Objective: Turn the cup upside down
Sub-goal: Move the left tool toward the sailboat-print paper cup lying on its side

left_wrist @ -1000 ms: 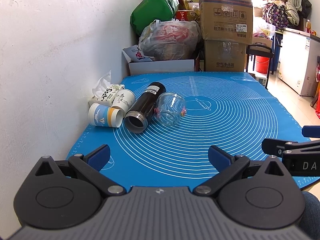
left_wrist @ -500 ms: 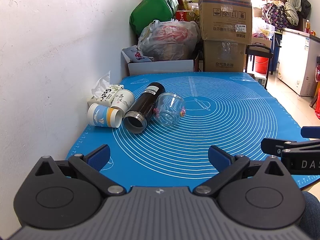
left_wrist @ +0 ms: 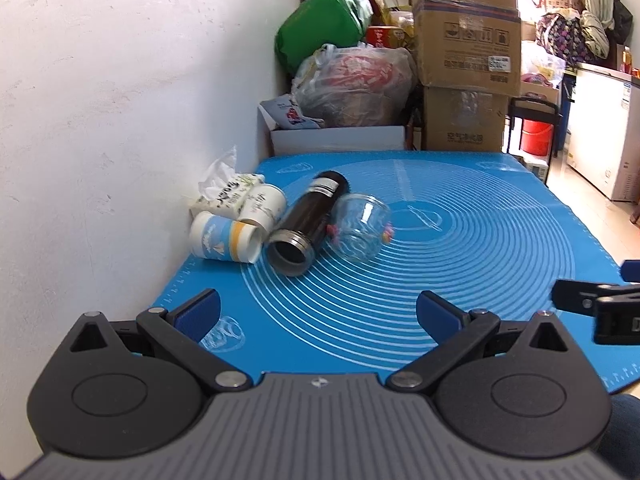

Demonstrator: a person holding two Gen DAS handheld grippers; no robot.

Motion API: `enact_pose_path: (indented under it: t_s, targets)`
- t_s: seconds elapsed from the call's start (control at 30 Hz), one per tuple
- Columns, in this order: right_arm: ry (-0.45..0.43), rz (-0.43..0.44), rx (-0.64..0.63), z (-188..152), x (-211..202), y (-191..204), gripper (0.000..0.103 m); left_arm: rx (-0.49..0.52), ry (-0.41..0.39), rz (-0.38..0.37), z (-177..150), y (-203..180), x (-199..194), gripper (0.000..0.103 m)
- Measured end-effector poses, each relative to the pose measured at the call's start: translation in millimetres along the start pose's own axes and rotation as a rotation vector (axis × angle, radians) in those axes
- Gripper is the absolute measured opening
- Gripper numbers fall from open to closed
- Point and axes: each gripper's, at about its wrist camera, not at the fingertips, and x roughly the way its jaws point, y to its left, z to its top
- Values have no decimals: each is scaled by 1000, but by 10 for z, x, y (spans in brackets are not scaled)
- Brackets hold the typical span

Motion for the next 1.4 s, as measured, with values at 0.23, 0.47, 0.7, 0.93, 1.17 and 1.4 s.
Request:
enact_pose_path:
  t_s: [0.23, 0.47, 0.7, 0.93, 1.17, 1.4]
  targets:
    - [-5, -13, 9, 88, 134, -30, 103, 0, -30, 71, 123, 312, 284, 103]
    - [10, -33, 26, 142, 339, -83, 103, -23, -29, 152, 163, 650, 724, 103]
    - [9, -66, 15, 240, 567, -108, 103, -42, -29, 177, 170, 857, 1172, 103]
    - [32, -69, 40, 281, 788, -168, 103, 31, -10, 155, 178, 975, 1700, 103]
    - [60, -82, 61, 253, 920, -224, 103, 52, 26, 104, 136, 1034, 2063, 103]
    - [67, -95, 63, 235, 952, -251, 103, 82, 35, 59, 157, 1061, 2291, 103]
